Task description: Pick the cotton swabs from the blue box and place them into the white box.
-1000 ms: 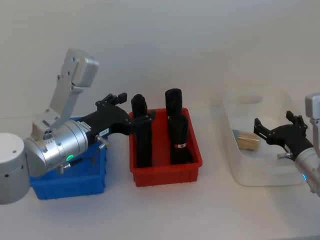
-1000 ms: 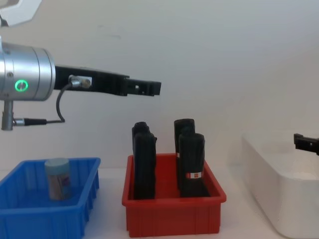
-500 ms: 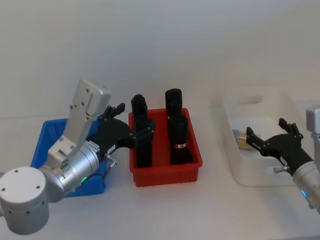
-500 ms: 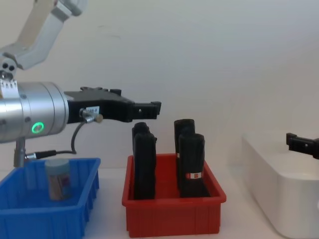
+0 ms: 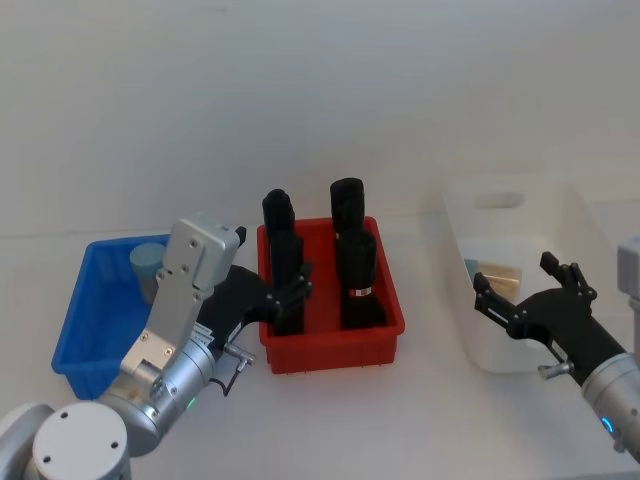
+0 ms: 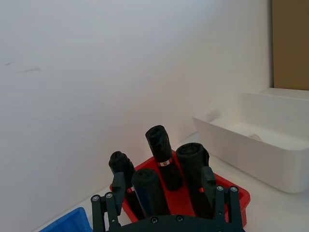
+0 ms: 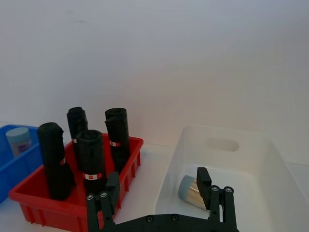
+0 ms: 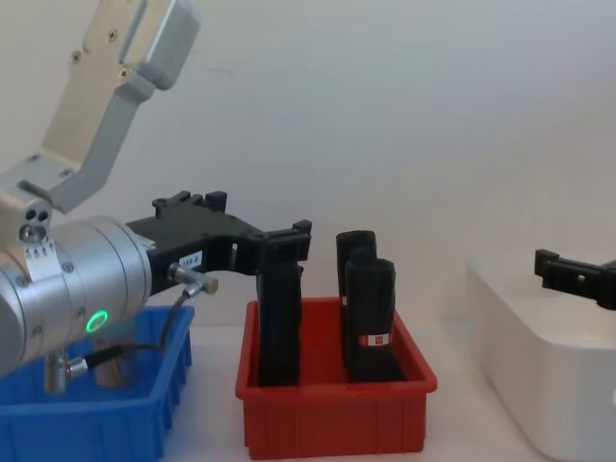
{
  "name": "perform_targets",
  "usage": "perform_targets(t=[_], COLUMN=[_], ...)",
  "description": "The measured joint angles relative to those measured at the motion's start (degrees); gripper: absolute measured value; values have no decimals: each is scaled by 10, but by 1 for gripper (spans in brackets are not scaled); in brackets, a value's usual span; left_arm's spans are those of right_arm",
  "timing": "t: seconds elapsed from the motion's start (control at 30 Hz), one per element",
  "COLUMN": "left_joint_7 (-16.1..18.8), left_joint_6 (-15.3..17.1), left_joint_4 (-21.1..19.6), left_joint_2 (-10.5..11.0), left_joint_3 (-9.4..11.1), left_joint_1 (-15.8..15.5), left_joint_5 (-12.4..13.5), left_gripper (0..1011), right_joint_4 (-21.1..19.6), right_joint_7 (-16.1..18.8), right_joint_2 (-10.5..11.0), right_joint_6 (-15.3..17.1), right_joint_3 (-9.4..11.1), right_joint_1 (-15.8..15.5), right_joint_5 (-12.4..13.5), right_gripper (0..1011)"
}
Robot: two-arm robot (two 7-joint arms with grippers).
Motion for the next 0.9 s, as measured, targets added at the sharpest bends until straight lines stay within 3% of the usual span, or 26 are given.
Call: perform_targets(t=[0.13, 0.37, 0.9], left_joint_7=[24, 37, 37], left_joint_6=[-20, -31, -31], left_joint_4=[-1, -1, -1], left_joint_2=[-1, -2, -2], left_joint_3=[8, 13, 13], left_joint_1=[11, 17, 16], left_joint_5=[8, 12, 12], left_gripper=[999, 999, 999], right_joint_4=[-30, -55, -58], right_joint_7=[0, 1, 1], right_joint_2=[5, 8, 8], right_joint_6=[1, 1, 1], right_joint_3=[-2, -4, -4], right_joint_1=[-22, -40, -42], right_joint_5=[6, 10, 11], right_gripper=[1001, 1001, 1001])
